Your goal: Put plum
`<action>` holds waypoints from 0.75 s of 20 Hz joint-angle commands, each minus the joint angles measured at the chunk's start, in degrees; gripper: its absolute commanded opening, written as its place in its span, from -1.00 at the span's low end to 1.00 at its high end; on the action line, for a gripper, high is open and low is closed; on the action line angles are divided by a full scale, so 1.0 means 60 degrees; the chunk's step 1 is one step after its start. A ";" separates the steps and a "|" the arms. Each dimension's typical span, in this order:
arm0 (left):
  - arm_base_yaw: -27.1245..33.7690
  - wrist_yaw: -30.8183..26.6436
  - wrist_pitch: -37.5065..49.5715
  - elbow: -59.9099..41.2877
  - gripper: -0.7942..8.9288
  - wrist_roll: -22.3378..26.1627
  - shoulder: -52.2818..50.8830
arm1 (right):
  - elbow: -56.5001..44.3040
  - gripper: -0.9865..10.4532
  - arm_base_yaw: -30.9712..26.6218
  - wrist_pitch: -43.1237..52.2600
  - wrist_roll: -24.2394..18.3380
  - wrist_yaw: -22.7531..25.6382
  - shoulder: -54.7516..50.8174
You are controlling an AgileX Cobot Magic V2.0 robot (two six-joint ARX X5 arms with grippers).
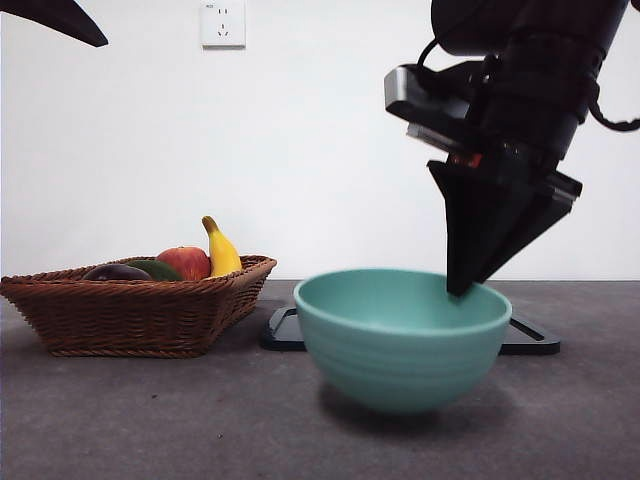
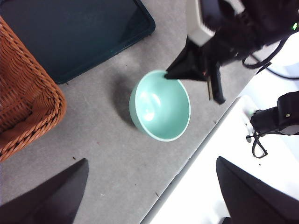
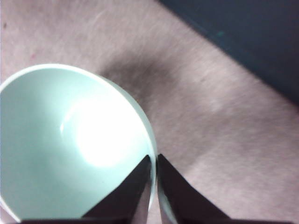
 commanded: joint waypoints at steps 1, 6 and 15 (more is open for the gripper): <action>-0.0036 0.0047 0.0033 0.0171 0.06 0.0080 0.0051 | -0.0113 -0.80 0.0098 0.0244 0.0215 0.0066 0.0095; -0.0036 0.0047 0.0036 0.0171 0.06 0.0080 0.0051 | -0.0379 -0.80 0.0098 0.0335 0.0331 0.0208 0.0095; -0.0036 0.0047 0.0033 0.0171 0.06 0.0080 0.0051 | 0.0230 -0.42 0.0095 0.0102 0.0568 0.0321 -0.0579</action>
